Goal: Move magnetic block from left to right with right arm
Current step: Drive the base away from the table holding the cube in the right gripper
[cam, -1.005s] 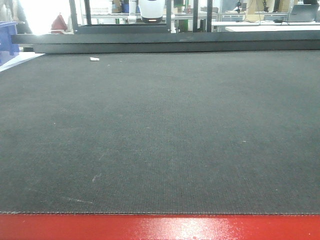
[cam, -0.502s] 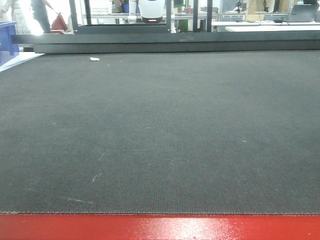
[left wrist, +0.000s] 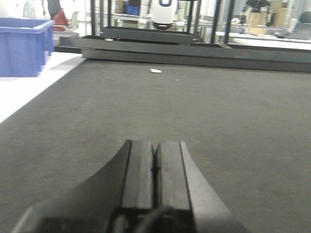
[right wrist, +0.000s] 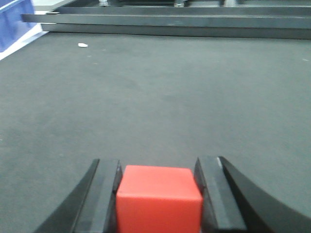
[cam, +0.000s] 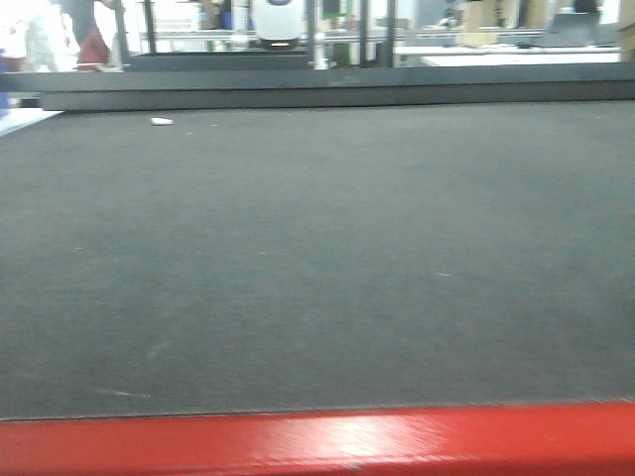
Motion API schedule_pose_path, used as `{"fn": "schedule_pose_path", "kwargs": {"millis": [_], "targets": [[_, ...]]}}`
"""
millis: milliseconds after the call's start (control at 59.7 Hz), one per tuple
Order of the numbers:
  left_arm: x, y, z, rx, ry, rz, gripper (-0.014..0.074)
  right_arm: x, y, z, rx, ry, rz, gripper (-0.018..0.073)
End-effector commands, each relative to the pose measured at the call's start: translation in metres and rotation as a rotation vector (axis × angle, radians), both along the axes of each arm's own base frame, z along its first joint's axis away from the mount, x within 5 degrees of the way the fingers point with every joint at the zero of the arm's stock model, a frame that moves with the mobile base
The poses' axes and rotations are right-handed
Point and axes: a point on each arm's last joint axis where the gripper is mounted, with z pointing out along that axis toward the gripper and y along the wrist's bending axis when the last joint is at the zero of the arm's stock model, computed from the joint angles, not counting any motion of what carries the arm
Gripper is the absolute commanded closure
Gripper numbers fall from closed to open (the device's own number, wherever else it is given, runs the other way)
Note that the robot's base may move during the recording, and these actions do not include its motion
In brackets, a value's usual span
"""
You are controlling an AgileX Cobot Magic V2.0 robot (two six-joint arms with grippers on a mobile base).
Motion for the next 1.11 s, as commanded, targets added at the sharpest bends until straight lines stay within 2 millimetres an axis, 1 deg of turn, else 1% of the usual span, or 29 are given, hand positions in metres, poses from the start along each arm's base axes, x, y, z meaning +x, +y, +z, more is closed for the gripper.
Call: {"fn": "schedule_pose_path", "kwargs": {"millis": [0, 1089], "targets": [[-0.0015, -0.0001, 0.0054, -0.011, -0.093, -0.003, 0.0713, 0.0000, 0.0001, 0.0152, 0.008, -0.101, 0.004, 0.0440], [-0.0015, -0.0001, 0.0054, -0.011, -0.093, -0.003, 0.0713, 0.0000, 0.0001, 0.0152, 0.008, -0.100, 0.004, 0.0440]]}}
